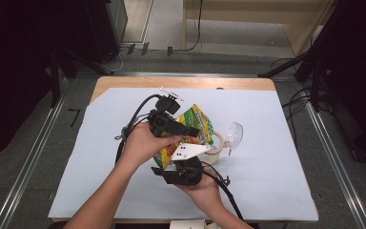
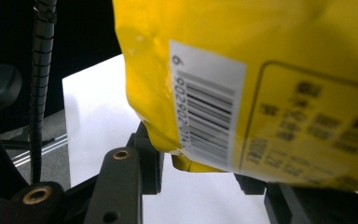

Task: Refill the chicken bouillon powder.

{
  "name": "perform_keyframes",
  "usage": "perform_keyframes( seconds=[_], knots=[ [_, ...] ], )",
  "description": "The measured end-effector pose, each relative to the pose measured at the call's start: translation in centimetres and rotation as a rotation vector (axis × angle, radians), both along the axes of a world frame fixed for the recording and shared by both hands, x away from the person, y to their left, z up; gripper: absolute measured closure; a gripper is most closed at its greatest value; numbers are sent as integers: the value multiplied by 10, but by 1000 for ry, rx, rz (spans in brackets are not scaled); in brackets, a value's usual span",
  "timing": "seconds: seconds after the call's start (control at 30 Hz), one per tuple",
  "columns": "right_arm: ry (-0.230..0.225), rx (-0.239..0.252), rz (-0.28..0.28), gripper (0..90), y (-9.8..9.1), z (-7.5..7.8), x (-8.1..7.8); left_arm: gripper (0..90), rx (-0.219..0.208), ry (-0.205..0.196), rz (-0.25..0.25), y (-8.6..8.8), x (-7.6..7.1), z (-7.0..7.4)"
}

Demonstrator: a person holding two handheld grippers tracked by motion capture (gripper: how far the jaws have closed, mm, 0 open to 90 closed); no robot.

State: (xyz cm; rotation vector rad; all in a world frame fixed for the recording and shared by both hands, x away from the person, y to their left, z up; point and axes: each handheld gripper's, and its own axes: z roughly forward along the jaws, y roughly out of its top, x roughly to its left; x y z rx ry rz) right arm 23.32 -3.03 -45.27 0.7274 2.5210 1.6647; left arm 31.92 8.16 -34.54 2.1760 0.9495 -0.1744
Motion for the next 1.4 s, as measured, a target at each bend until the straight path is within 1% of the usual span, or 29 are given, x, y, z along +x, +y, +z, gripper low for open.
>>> perform_keyframes(
  seconds=[0.03, 0.13, 0.23, 0.27, 0.3, 0.4, 0.43, 0.47, 0.5, 0.53, 0.57, 0.6, 0.7, 0.73, 0.77, 0.87, 0.9, 0.97, 1.0, 1.03, 1.07, 1.17, 1.23, 1.27, 1.3, 1.33, 1.4],
  knots=[
    [1, 6, -2, 613, 0, 1, 0, 587, 0, -7, 3, 0, -1, 1],
    [21, 36, -5, 609, -1, 2, 2, 562, 19, -38, 17, 0, -1, 3],
    [29, 42, -9, 599, -2, 3, 3, 581, 14, -32, 27, 0, 1, 2],
    [14, 32, -10, 573, -1, 3, 3, 591, 17, -31, 24, 0, 3, 2],
    [5, 29, -9, 564, 0, 3, 3, 600, 21, -31, 33, 0, 3, 2],
    [-14, 11, -1, 543, 1, 4, 3, 618, 31, -39, 34, -2, 4, 4],
    [-14, 11, -1, 543, 1, 4, 3, 621, 31, -39, 34, -2, 4, 4],
    [-41, -13, 3, 546, 1, 6, 2, 629, 35, -48, 30, -3, 3, 6],
    [-41, -13, 3, 546, 1, 6, 2, 638, 35, -48, 30, -3, 3, 6],
    [-66, -30, 2, 571, 2, 7, 1, 650, 38, -60, 29, -5, 1, 7],
    [-70, -31, 1, 587, 2, 7, 1, 654, 37, -64, 26, -5, 0, 8],
    [-74, -33, -6, 611, 1, 8, 1, 659, 35, -64, 28, -5, 0, 8],
    [-71, -33, -10, 615, 2, 8, 0, 662, 36, -73, 27, -6, -1, 9],
    [-70, -35, -18, 620, 2, 9, 1, 665, 39, -92, 26, -7, -3, 11],
    [-67, -30, -20, 621, 2, 9, 1, 669, 39, -98, 26, -8, -3, 11],
    [-63, -24, -25, 624, 3, 9, 2, 685, 46, -104, 23, -8, -4, 13],
    [-53, -25, -21, 624, 4, 10, 2, 691, 55, -107, 20, -8, -3, 14],
    [-51, -30, -16, 626, 4, 12, 4, 699, 54, -91, 19, -7, 1, 15],
    [-42, -31, -13, 626, 4, 13, 4, 706, 54, -91, 19, -7, 1, 15],
    [-42, -31, -13, 636, 4, 14, 5, 708, 55, -84, 17, -7, 2, 16],
    [-41, -35, -13, 641, 4, 15, 5, 712, 55, -69, 13, -7, 5, 16],
    [-28, -38, -16, 643, 4, 16, 7, 718, 49, -65, 14, -8, 7, 16],
    [-30, -42, -17, 645, 4, 16, 8, 732, 48, -63, 11, -9, 8, 16],
    [-31, -50, -16, 650, 3, 16, 9, 747, 44, -50, 12, -8, 9, 15],
    [-31, -50, -16, 650, 3, 16, 9, 757, 44, -50, 12, -8, 9, 15],
    [-41, -56, -15, 652, 3, 15, 8, 761, 38, -44, 14, -8, 9, 14],
    [-44, -59, -17, 653, 4, 14, 8, 763, 42, -50, 9, -7, 8, 15]
  ],
)
